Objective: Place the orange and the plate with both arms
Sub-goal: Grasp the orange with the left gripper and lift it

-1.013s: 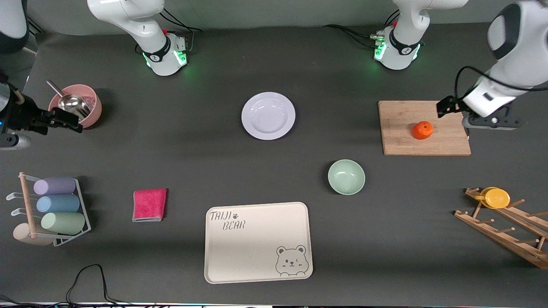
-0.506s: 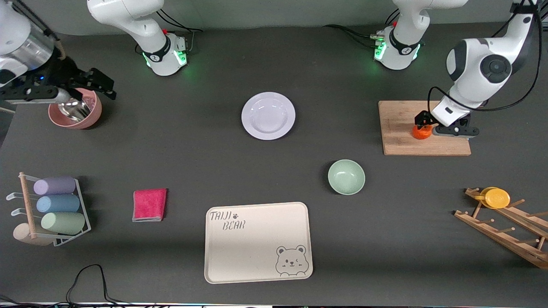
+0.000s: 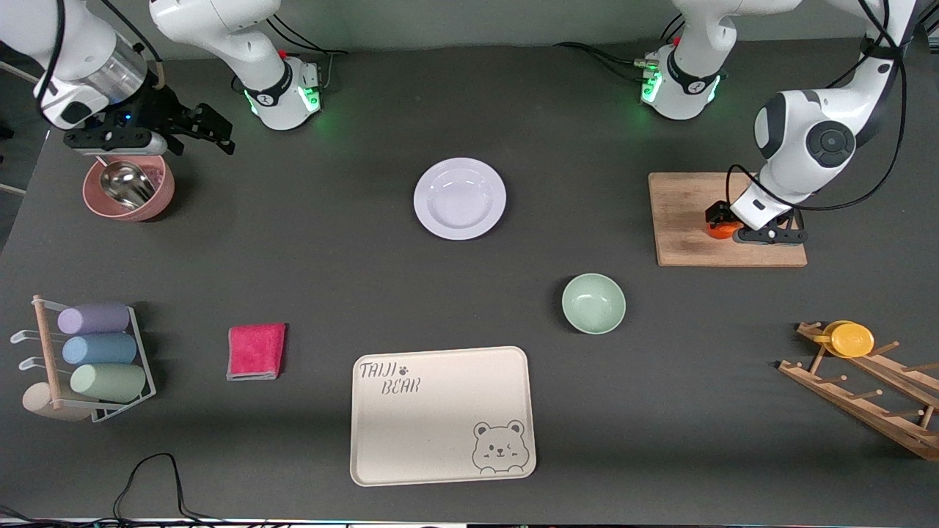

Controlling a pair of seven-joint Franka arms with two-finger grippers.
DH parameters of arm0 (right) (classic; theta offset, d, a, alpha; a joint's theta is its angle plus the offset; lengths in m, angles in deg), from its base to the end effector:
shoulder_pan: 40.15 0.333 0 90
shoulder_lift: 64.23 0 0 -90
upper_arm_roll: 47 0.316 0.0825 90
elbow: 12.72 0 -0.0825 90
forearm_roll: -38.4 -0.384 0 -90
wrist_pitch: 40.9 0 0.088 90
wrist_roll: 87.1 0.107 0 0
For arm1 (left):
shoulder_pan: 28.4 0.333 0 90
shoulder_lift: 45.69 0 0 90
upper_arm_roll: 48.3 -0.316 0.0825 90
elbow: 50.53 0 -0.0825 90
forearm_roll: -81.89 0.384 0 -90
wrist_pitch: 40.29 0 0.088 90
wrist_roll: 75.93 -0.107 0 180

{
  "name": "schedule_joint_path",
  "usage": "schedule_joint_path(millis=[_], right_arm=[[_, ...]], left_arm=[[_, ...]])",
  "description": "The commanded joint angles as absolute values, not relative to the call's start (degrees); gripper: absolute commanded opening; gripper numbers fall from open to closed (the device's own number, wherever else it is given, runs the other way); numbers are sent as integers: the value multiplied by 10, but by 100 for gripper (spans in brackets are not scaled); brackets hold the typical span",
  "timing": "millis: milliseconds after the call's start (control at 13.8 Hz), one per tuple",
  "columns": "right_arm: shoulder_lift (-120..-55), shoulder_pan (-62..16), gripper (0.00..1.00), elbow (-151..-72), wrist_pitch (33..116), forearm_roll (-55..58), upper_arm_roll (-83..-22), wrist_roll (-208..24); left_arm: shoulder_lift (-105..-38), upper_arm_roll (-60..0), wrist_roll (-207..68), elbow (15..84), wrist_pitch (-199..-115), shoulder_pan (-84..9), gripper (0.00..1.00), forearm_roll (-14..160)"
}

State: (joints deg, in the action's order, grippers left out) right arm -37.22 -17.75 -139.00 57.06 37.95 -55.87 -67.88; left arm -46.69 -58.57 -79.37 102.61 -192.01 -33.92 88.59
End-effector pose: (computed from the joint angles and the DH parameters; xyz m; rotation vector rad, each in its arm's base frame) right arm 0.3997 0.0876 0.5601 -3.0716 0.1274 0.0755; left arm 0.4118 0.0314 0.2274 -3.0851 0.1254 0.0710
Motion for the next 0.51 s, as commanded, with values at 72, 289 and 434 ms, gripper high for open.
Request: schedule_joint_path(millis=[72, 289, 434], right_arm=[[-358, -154, 100, -1407, 574, 377, -563, -655], [-363, -155, 100, -1422, 574, 304, -586, -680], [-365, -155, 100, -1442, 584, 254, -624, -741]], left_arm=[[-481, -595, -799, 1041, -1947, -338, 93, 894], [-481, -597, -799, 1043, -1945, -337, 53, 894], [-481, -597, -798, 1043, -1942, -338, 26, 894]])
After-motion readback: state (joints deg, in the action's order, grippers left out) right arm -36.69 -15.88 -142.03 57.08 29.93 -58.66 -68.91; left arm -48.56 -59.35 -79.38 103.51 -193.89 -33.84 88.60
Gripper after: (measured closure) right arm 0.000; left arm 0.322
